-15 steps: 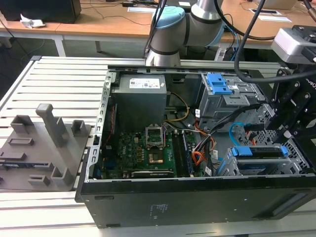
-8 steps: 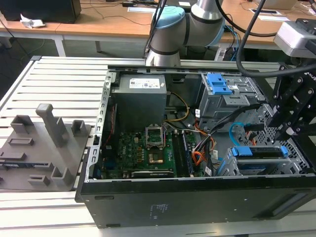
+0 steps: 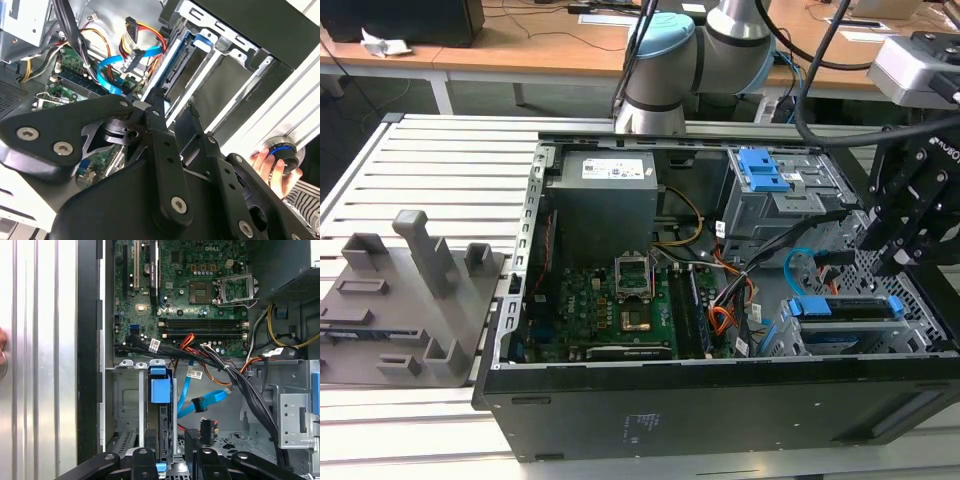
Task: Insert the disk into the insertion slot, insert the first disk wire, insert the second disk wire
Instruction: 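Insert the first disk wire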
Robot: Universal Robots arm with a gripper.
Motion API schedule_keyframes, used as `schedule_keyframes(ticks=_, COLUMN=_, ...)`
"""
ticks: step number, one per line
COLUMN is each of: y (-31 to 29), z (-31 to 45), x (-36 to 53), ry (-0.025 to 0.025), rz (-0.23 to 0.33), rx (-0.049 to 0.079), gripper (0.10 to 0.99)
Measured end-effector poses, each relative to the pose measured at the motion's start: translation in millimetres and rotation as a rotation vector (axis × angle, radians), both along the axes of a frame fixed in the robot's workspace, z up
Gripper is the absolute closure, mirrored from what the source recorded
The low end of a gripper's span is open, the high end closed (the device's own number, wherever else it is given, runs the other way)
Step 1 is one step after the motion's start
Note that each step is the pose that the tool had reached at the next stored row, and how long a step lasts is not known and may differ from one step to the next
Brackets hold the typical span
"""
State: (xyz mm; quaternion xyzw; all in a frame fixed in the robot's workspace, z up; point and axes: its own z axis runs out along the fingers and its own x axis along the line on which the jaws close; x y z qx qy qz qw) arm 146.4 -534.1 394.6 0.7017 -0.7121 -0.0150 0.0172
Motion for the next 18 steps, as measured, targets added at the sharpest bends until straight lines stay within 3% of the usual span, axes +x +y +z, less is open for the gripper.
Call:
schedule_keyframes(ticks=5, y=8.5, z=0.0, x=0.1, ry=0.0000, rz=0.001, rx=0.000, gripper=0.725)
schedule_keyframes(ticks=14, y=29.0, z=0.0, x=0.9, ry=0.0000, rz=0.005, rx=0.000, gripper=0.725)
schedule_keyframes(ticks=18, y=29.1, z=-6.2, x=1.6, ry=0.0001, rz=0.007, rx=0.000, gripper=0.725)
